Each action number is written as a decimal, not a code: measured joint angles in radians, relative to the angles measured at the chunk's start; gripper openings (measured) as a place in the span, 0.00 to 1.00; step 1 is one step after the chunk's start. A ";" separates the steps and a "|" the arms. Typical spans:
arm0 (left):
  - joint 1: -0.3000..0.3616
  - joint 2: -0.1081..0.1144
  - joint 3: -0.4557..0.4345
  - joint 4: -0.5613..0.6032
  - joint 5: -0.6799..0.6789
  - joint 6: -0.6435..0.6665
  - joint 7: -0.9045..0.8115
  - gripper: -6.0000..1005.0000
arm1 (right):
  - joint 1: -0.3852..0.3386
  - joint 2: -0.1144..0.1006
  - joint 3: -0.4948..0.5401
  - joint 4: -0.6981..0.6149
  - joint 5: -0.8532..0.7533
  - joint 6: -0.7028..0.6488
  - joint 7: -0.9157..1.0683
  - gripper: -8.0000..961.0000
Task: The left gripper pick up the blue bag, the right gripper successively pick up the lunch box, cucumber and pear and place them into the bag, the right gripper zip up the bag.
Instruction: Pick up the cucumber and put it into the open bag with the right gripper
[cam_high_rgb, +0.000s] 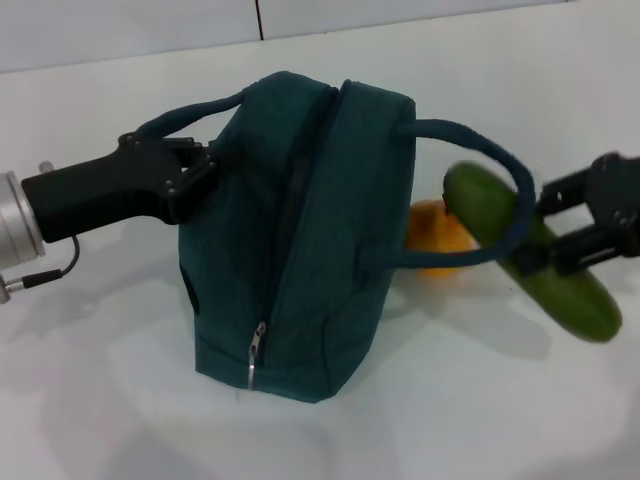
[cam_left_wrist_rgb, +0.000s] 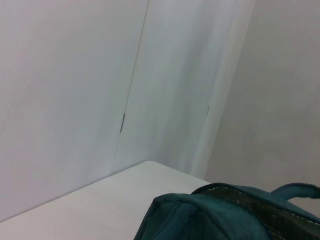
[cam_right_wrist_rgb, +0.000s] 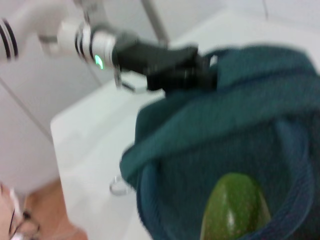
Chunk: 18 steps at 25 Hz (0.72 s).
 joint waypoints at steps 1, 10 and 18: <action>0.000 0.000 0.000 0.000 -0.002 0.000 -0.001 0.06 | -0.006 0.000 0.013 0.002 0.021 0.000 -0.014 0.66; 0.006 0.000 0.003 0.000 -0.003 0.001 -0.001 0.06 | -0.030 -0.010 0.037 0.078 0.287 0.022 -0.112 0.66; 0.005 0.000 0.004 -0.002 -0.003 -0.001 0.002 0.06 | 0.000 -0.033 0.027 0.106 0.137 0.036 -0.041 0.66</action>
